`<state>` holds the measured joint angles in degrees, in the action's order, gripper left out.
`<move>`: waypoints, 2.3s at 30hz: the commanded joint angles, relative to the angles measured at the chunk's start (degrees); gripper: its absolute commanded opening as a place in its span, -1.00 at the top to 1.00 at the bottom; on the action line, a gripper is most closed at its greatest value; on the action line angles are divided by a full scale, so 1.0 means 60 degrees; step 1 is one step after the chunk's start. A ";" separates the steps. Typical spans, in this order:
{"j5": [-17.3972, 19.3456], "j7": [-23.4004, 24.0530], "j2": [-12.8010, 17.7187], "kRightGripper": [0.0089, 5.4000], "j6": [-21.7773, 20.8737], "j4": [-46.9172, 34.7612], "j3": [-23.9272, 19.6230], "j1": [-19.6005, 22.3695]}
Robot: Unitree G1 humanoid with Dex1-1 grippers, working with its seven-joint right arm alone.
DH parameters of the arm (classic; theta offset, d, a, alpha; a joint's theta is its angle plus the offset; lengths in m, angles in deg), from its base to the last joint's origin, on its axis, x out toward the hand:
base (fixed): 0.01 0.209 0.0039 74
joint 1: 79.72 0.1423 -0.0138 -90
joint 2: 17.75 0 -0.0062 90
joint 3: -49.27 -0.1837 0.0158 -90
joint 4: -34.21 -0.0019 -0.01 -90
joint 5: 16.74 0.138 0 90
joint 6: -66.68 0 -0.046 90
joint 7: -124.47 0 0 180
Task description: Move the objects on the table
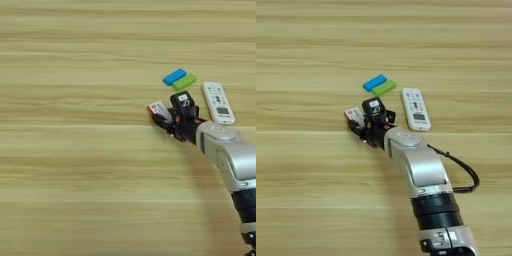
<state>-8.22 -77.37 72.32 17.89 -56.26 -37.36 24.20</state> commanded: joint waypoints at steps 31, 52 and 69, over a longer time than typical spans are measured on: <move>-0.0669 -0.0463 0.0507 -0.27 -0.0347 -0.0234 0.0590 0.0276; -0.0230 -0.0407 0.0042 -0.99 -0.0799 -0.0254 -0.0492 0.0498; 0.0222 -0.0454 -0.0245 -0.99 -0.1570 -0.0644 -0.1040 0.0541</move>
<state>-8.22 -80.93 70.83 12.37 -56.29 -41.44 23.49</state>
